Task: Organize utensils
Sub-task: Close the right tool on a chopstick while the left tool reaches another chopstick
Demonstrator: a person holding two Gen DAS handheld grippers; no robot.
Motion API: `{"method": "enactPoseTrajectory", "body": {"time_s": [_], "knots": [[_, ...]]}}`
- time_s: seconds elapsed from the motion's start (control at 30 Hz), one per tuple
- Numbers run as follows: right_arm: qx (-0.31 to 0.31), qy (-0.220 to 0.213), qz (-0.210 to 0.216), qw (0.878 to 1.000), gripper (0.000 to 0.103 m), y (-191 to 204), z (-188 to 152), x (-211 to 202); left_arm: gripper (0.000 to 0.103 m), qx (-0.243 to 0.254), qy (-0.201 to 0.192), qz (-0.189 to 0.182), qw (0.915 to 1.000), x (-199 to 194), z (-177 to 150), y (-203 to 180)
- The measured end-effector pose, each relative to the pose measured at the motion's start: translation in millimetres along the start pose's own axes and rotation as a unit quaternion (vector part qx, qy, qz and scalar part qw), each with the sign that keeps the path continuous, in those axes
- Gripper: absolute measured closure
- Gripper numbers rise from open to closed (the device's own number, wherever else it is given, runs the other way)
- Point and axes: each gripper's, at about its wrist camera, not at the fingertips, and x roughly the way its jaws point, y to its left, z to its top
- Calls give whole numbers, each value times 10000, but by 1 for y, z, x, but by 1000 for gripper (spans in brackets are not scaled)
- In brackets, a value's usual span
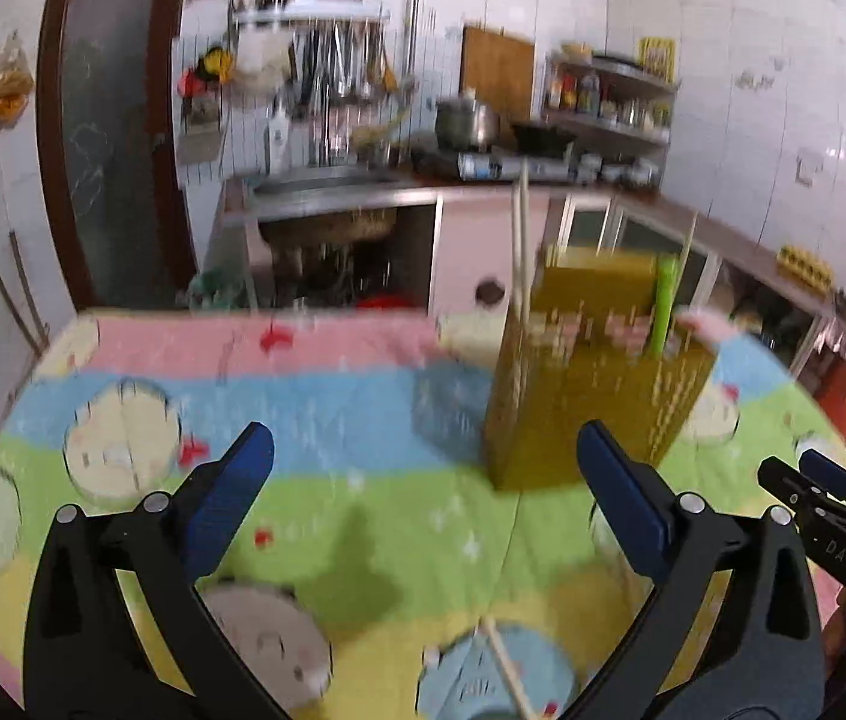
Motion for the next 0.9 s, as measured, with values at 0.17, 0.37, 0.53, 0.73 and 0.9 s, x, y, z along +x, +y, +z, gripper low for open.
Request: {"method": "enactPoseTrajectory", "body": {"time_s": [0.17, 0.37, 0.53, 0.73, 0.9], "knots": [[-19, 506, -26, 9987, 40, 6, -37, 24, 5, 64, 700, 70, 9975, 27, -47, -3], [108, 772, -90, 9969, 40, 6, -55, 41, 5, 96, 1053, 178, 9942, 45, -74, -3], [117, 855, -84, 9962, 40, 9, -59, 46, 5, 6, 1160, 145, 9931, 50, -86, -2], [54, 936, -242, 9953, 40, 14, -64, 45, 5, 70, 1245, 182, 9920, 53, -92, -5], [-128, 1019, -451, 9937, 41, 24, -69, 43, 5, 104, 1249, 243, 9918, 51, -94, -10]]}}
